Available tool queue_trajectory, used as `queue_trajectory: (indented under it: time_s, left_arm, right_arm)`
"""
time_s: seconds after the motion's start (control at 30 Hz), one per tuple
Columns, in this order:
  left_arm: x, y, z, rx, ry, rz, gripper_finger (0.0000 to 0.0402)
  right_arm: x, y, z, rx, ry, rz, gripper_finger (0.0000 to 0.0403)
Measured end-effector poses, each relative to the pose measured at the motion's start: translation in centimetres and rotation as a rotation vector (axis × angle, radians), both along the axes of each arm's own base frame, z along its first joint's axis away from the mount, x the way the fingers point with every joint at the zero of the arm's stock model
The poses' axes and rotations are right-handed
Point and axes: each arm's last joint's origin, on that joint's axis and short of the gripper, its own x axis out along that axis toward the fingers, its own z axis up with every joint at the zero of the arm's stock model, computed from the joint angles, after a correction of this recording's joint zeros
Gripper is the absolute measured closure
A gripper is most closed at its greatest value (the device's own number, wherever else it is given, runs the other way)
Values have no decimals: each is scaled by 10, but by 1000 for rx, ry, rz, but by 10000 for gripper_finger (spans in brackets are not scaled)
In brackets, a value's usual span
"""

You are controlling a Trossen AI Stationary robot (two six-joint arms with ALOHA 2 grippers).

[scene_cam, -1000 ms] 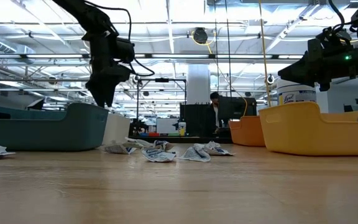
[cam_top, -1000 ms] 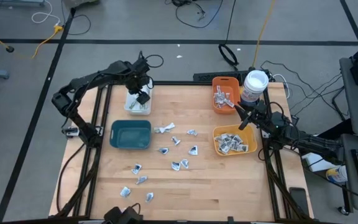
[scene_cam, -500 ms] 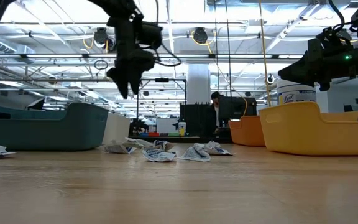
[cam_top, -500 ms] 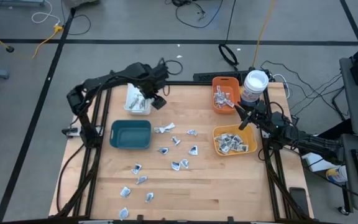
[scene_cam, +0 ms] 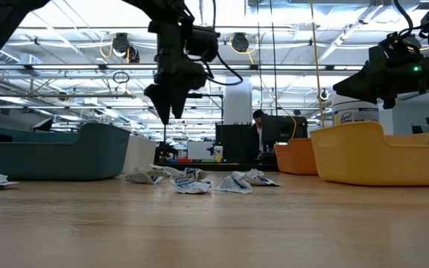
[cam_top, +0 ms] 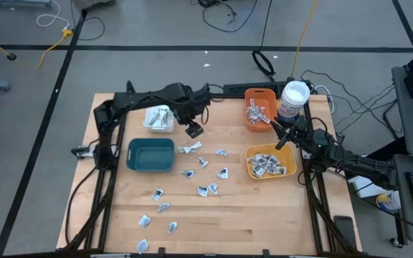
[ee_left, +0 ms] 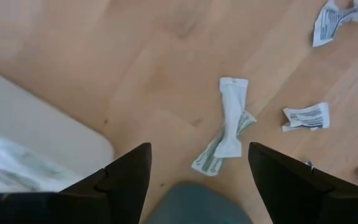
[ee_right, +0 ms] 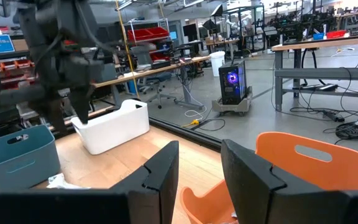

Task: Pick & Place First Aid Supplies
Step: Put the bandage into the white bin

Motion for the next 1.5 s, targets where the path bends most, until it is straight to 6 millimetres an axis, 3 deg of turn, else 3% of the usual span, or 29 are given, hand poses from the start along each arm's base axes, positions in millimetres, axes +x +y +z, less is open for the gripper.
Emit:
queue_trajectory:
  time_s: [0.43,0.97,1.5]
  left_arm:
    - [35,-27,-48,-18,56,-34,137]
    - [56,-51,-109,-47,180,-72,144]
    - [62,-49,-110,-55,117,-47,243]
  right_arm:
    - [0,0,0,0,0,0,287]
    - [0,0,0,0,0,-1,286]
    - [0,0,0,0,0,-1,286]
